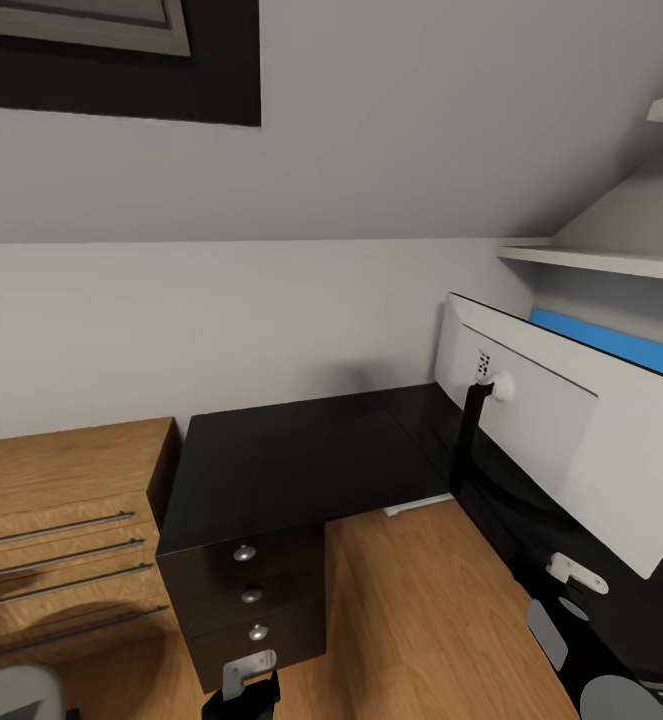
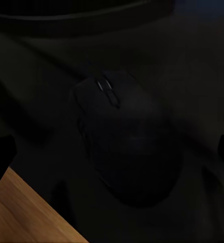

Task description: In the bedroom, organize the workspace by keeping the computer under the desk, ensuring the monitor is on the desk, placing the keyboard on the desk next to the monitor, placing the mouse on the desk next to the keyboard, moving the folder from the swivel chair onto the desk next to the mouse, stacking the notebook on top of the folder with the pen on top of the notebook, and positioning the swivel chair next to the desk.

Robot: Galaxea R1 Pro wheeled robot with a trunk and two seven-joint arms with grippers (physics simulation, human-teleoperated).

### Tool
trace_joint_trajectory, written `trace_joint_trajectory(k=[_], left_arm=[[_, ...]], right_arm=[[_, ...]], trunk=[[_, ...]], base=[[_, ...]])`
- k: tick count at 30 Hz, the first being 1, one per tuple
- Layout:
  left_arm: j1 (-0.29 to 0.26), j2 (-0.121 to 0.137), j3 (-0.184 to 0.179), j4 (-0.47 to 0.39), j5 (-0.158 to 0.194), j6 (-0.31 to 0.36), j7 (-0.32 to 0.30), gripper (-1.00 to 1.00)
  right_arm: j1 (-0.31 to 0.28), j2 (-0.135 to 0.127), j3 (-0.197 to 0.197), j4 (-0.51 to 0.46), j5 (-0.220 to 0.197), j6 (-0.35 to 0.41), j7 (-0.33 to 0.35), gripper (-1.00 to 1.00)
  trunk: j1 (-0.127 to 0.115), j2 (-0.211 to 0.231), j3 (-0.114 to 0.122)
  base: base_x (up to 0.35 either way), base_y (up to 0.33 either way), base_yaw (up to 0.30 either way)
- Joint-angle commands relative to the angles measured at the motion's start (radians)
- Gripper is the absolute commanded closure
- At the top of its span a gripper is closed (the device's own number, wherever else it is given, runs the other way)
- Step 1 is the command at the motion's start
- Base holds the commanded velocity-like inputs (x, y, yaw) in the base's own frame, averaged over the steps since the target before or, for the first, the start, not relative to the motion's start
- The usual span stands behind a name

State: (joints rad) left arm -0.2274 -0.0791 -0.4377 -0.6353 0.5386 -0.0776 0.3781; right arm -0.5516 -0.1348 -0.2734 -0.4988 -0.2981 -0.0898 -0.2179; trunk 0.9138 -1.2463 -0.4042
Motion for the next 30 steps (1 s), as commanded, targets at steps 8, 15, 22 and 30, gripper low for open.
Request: trace_joint_trajectory(k=[8, 15, 22, 30], left_arm=[[-0.001, 0.001, -0.007, 0.000, 0.011, -0.007, 0.007, -1.00], [-0.001, 0.001, -0.007, 0.000, 0.010, -0.007, 0.008, -1.00], [-0.001, 0.001, -0.007, 0.000, 0.011, -0.007, 0.007, -1.00], [-0.001, 0.001, -0.007, 0.000, 0.011, -0.007, 0.007, -1.00]], right_arm=[[-0.001, 0.000, 0.002, 0.000, -0.010, -0.005, -0.001, -1.00], [-0.001, 0.000, 0.002, 0.000, -0.009, -0.005, -0.001, -1.00], [-0.001, 0.000, 0.002, 0.000, -0.009, -0.005, -0.001, -1.00], [-0.001, 0.000, 0.002, 0.001, -0.009, -0.005, -0.001, -1.00]], trunk=[[0.000, -0.001, -0.001], [0.000, -0.001, -0.001], [0.000, -0.001, -0.001], [0.000, -0.001, -0.001]], base=[[0.004, 0.000, 0.000], [0.000, -0.013, 0.000], [0.000, -0.007, 0.000], [0.000, -0.001, 0.000]])
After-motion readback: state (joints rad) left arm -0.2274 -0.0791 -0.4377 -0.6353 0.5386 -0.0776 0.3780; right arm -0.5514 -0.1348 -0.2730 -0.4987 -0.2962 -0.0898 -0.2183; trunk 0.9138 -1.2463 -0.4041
